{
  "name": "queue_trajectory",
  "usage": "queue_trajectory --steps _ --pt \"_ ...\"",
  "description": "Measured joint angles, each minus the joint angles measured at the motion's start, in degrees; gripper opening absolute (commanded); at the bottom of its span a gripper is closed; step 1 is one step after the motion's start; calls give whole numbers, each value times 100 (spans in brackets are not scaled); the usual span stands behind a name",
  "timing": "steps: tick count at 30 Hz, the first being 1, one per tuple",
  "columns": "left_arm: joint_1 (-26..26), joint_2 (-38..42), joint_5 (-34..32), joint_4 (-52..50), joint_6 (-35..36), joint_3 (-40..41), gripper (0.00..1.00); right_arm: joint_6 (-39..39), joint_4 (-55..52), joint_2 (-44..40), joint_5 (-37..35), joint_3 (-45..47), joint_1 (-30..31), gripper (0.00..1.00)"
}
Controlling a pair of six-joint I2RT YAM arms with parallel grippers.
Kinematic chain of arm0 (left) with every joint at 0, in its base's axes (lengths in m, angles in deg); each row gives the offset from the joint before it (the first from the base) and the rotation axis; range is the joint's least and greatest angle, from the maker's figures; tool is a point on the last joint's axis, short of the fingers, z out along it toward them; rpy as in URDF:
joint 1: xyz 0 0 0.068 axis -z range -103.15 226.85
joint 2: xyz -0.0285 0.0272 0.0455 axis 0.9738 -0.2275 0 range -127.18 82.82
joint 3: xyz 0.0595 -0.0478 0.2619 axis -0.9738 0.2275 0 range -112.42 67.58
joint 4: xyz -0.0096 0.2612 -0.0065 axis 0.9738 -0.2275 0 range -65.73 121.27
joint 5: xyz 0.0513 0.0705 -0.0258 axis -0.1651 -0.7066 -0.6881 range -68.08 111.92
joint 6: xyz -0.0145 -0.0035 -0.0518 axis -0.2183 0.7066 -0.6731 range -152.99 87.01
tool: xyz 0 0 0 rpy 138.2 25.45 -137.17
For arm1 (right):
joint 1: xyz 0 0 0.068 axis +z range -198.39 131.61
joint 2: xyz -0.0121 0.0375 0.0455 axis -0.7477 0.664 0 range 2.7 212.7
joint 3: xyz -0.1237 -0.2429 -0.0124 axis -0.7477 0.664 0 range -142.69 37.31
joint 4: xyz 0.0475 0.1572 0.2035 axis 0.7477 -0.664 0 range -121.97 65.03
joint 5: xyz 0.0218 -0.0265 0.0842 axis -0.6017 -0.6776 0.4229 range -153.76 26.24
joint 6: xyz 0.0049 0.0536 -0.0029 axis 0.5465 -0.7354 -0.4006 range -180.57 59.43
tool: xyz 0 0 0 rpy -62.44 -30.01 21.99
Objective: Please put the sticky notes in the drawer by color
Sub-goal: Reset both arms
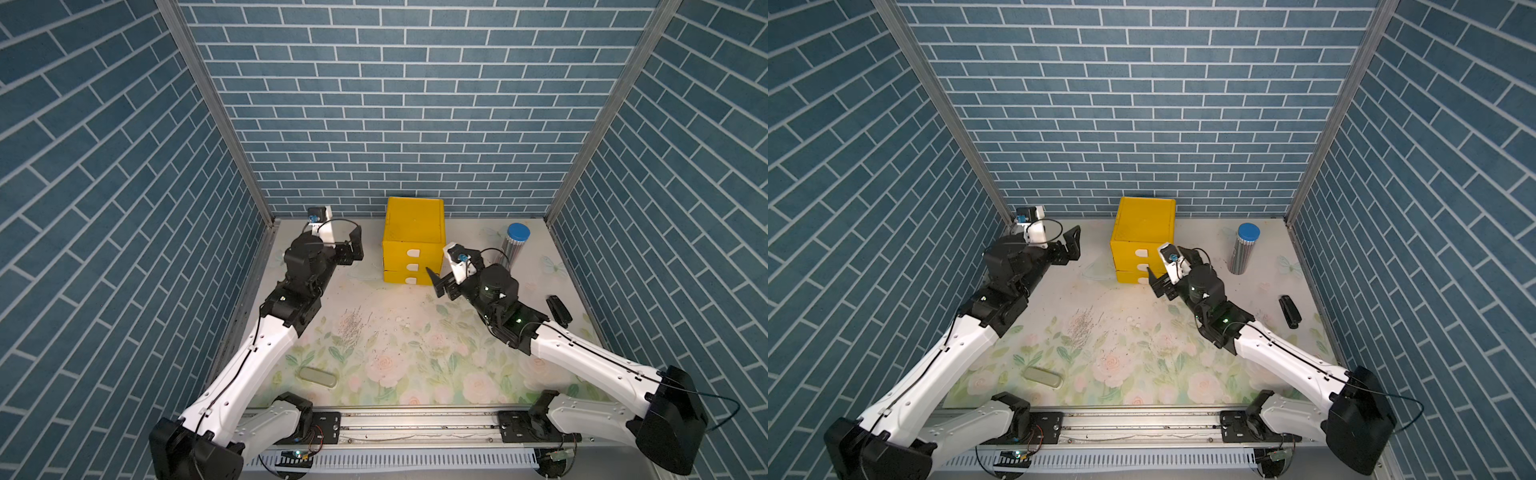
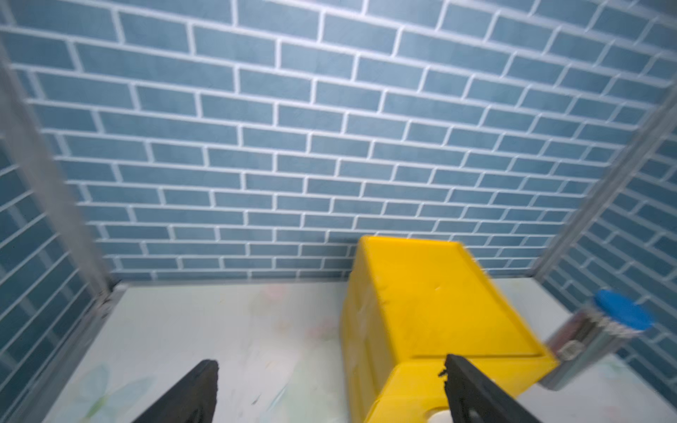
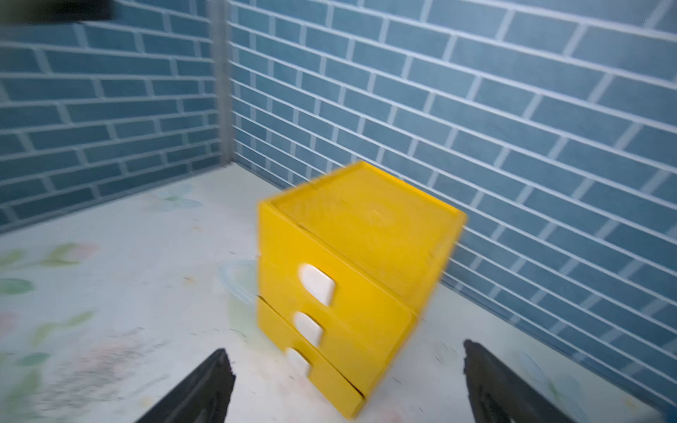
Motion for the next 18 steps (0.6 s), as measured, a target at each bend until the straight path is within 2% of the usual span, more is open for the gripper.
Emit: queue_trajectory --steps 5,8,12,18 --pt "-149 55 -848 1486 544 2402 100 22 522 -153 -181 1384 -1530 100" --pt "-289 -186 -1226 2249 793 3259 100 -24 1217 -208 -219 2275 -2164 100" --pt "-444 -590 -1447 3652 1172 3781 100 -22 2367 157 -238 3038 -2542 99" --pt "-789 -1502 -1360 5163 1578 4085 100 -39 3810 833 -122 3410 -2973 99"
